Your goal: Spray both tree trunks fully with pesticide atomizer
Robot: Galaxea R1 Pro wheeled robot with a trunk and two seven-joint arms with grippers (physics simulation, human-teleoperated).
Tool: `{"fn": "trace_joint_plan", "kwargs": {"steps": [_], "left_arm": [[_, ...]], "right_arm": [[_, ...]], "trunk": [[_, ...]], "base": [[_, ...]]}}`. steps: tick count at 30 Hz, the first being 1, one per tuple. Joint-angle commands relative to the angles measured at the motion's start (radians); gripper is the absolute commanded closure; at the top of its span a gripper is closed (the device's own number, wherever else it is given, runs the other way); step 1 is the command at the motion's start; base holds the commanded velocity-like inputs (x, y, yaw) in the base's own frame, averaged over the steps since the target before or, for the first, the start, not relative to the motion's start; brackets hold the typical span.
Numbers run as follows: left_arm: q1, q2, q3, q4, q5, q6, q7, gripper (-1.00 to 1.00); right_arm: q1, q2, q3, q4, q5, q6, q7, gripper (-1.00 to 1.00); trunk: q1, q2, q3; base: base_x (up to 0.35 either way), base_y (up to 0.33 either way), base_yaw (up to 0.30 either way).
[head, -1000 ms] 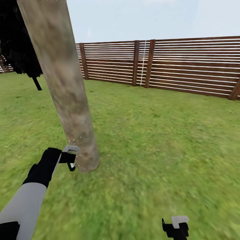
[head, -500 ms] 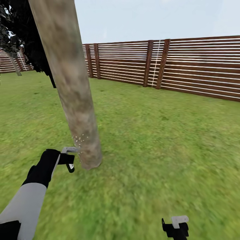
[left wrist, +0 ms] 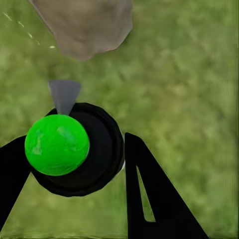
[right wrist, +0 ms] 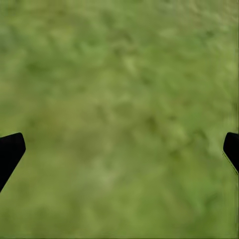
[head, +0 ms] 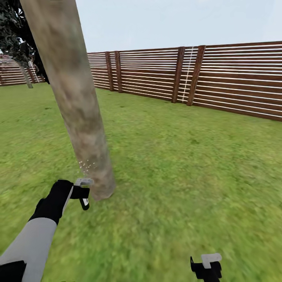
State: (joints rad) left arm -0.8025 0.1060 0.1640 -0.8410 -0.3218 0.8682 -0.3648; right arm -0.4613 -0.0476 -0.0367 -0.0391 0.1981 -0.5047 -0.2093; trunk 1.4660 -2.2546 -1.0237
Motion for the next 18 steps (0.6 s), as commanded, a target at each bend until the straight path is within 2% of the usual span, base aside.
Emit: {"fn": "trace_joint_plan", "kwargs": {"steps": [1, 5, 8, 11, 13, 15, 16, 18], "left_arm": [[0.001, 0.001, 0.005, 0.006, -0.01, 0.002, -0.01, 1.0], [0.015, 0.037, 0.034, 0.019, -0.013, -0.001, -0.01, 1.0], [0.027, 0.07, 0.038, 0.032, -0.014, -0.001, -0.01, 1.0], [0.034, 0.06, 0.035, 0.056, -0.008, -0.003, -0.01, 1.0], [0.035, 0.041, 0.035, 0.077, -0.007, -0.003, -0.01, 1.0], [0.035, 0.041, 0.038, 0.08, -0.009, -0.004, -0.01, 1.0], [0.036, 0.047, 0.04, 0.081, -0.011, -0.004, -0.01, 1.0], [0.036, 0.098, 0.045, 0.082, -0.014, -0.005, -0.01, 1.0]], "right_arm": [[0.0, 0.0, -0.004, 0.001, 0.011, -0.002, -0.005, -1.0], [0.0, 0.0, -0.005, 0.001, 0.011, -0.002, -0.005, -1.0], [0.0, 0.0, -0.005, 0.001, 0.011, -0.002, -0.005, -1.0], [0.0, 0.0, -0.005, 0.001, 0.011, -0.002, -0.005, -1.0], [0.0, 0.0, -0.005, 0.001, 0.011, -0.002, -0.005, -1.0], [0.0, 0.0, -0.005, 0.001, 0.011, -0.002, -0.005, -1.0], [0.0, 0.0, -0.005, 0.001, 0.011, -0.002, -0.005, -1.0], [0.0, 0.0, -0.004, 0.001, 0.011, -0.002, -0.005, -1.0]], "trunk": [[0.0, 0.0, -0.001], [0.0, 0.0, -0.001], [0.0, 0.0, -0.001], [0.0, 0.0, -0.001], [0.0, 0.0, -0.001], [0.0, 0.0, -0.001], [0.0, 0.0, -0.001], [0.0, 0.0, -0.001]], "base": [[0.011, -0.273, 0.101], [0.002, -0.273, 0.02], [0.002, -0.273, 0.002], [0.061, -0.273, 0.0], [0.089, -0.273, 0.0], [0.093, -0.273, 0.0], [0.094, -0.273, 0.0], [0.094, -0.273, 0.0]]}}
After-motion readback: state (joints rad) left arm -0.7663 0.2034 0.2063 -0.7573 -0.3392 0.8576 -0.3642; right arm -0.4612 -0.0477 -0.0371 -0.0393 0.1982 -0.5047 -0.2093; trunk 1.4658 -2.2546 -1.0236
